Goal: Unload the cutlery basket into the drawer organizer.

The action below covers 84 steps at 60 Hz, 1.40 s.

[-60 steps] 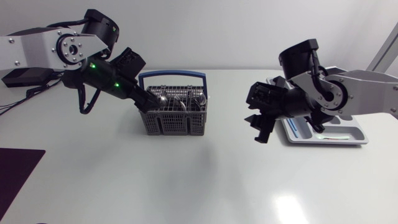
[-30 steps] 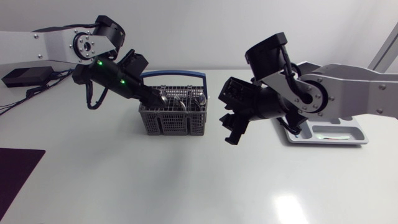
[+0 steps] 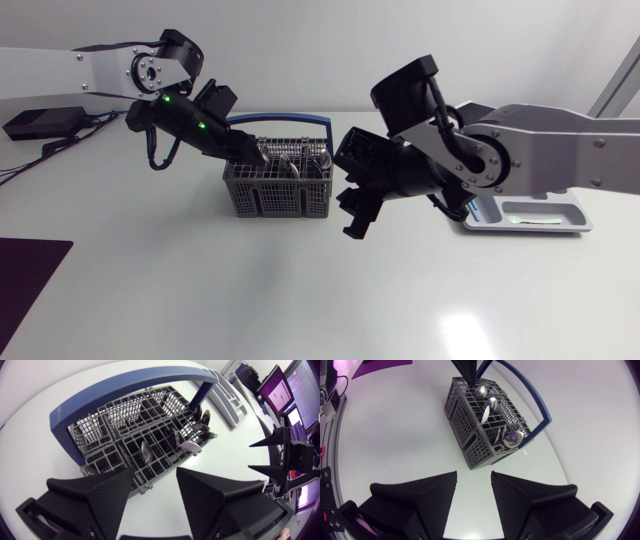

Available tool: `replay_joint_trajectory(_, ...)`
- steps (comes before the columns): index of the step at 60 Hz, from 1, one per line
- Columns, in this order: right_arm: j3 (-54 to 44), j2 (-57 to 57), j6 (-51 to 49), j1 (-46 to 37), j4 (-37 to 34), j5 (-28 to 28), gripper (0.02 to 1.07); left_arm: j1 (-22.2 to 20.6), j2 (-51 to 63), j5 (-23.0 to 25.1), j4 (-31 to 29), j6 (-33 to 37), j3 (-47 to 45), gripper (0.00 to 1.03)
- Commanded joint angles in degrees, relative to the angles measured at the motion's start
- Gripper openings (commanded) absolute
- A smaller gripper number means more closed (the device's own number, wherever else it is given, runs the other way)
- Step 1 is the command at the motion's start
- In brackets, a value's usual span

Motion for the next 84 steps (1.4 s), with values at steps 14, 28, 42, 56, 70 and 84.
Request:
replay_joint_trajectory(14, 1.6, 3.3, 1.9, 3.4, 1.9, 1.0, 0.54, 1.9, 2.9, 2.4, -0.4, -3.2, 3.0, 0.42)
replay_joint_trajectory(28, 3.4, 5.2, 2.8, 5.0, 2.8, 1.9, 0.54, 2.3, 3.4, 3.5, -0.4, -4.4, 3.2, 0.42)
replay_joint_trajectory(42, 4.6, 7.4, 4.1, 5.7, 3.9, 2.3, 0.54, 2.1, 3.9, 5.3, 0.5, -5.1, 2.6, 0.42)
replay_joint_trajectory(56, 5.4, 8.8, 4.8, 6.6, 4.2, 2.2, 0.54, 2.6, 4.5, 5.6, 2.3, -6.0, 2.6, 0.35)
replay_joint_trajectory(70, 6.2, 10.0, 5.0, 7.4, 4.9, 2.3, 0.55, 2.6, 5.2, 5.6, 3.3, -6.9, 2.5, 0.33)
replay_joint_trajectory(84, 6.2, 10.7, 5.3, 7.9, 5.3, 2.3, 0.55, 2.7, 5.3, 5.8, 4.9, -8.1, 2.1, 0.33)
